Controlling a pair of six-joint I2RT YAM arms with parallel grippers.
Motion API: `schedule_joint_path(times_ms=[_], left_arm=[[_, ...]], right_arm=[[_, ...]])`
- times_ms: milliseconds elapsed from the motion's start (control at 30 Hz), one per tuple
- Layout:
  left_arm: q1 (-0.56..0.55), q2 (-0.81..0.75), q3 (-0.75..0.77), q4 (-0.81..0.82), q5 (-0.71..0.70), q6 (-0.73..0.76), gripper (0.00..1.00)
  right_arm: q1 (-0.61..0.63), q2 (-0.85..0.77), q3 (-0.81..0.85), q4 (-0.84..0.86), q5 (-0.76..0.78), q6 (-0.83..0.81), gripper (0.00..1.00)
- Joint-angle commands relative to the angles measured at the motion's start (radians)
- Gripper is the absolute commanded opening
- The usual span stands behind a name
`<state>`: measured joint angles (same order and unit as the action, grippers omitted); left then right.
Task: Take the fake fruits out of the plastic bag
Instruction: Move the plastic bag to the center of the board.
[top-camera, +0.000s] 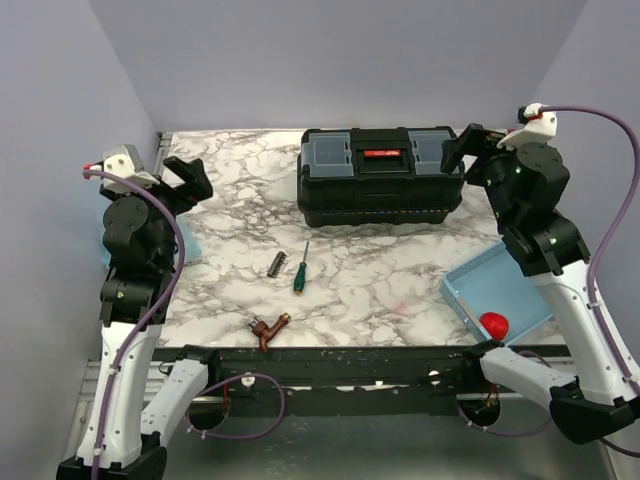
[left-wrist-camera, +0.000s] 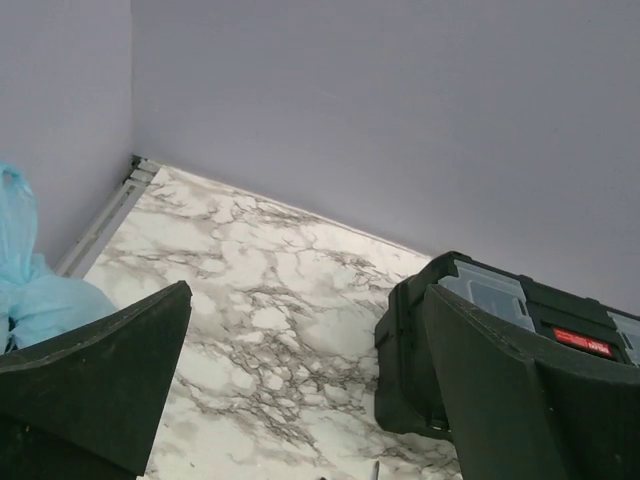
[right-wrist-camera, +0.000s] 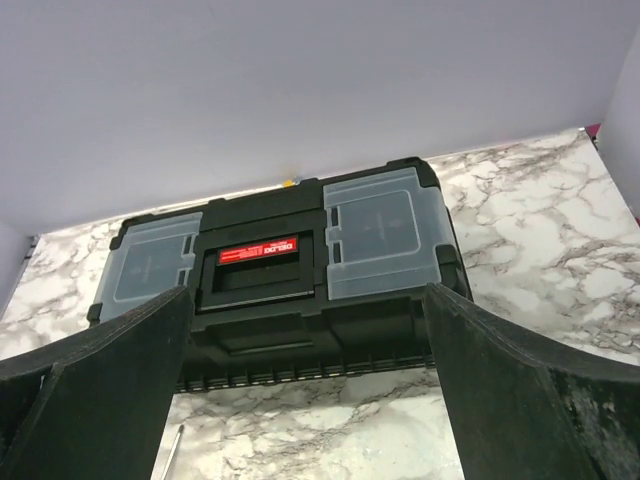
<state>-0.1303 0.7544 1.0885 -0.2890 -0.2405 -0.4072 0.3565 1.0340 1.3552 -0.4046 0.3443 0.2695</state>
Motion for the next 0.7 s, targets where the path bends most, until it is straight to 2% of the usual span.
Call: schedule_joint_path(times_ms=[0, 100, 233, 333, 467, 600, 667], left_arm=[[0.01, 0.105, 0.081, -0.157, -0.175, 0.024, 0.99], [0.01, 0.22, 0.137, -0.242, -0.32, 0.003, 0.99], [0.025, 0.365, 0.23, -0.363, -0.461, -0.105, 0.99], [0.074, 0.433, 0.276, -0.416, -0.45, -0.15, 0.99], [0.121, 0.452, 0.219, -0.325, -0.473, -0.155, 0.99], [0.167, 0.538, 0.275, -0.44, -0.509, -0.248, 0.99], [0.167, 0.557, 0.252, -0.409, -0.512, -0.227, 0.99]], right_arm=[[-0.006, 0.021, 0.022, -0.041, 0.004, 0.035, 1.0], [-0.007, 0.049, 0.055, -0.092, 0.001, 0.049, 1.0], [-0.007, 0.042, 0.049, -0.098, -0.025, 0.054, 1.0], [-0.007, 0.061, 0.067, -0.134, -0.044, 0.06, 1.0], [-0.007, 0.057, 0.067, -0.154, -0.071, 0.071, 1.0], [-0.007, 0.03, 0.021, -0.113, -0.176, 0.076, 1.0], [-0.007, 0.034, 0.016, -0.103, -0.211, 0.081, 1.0]])
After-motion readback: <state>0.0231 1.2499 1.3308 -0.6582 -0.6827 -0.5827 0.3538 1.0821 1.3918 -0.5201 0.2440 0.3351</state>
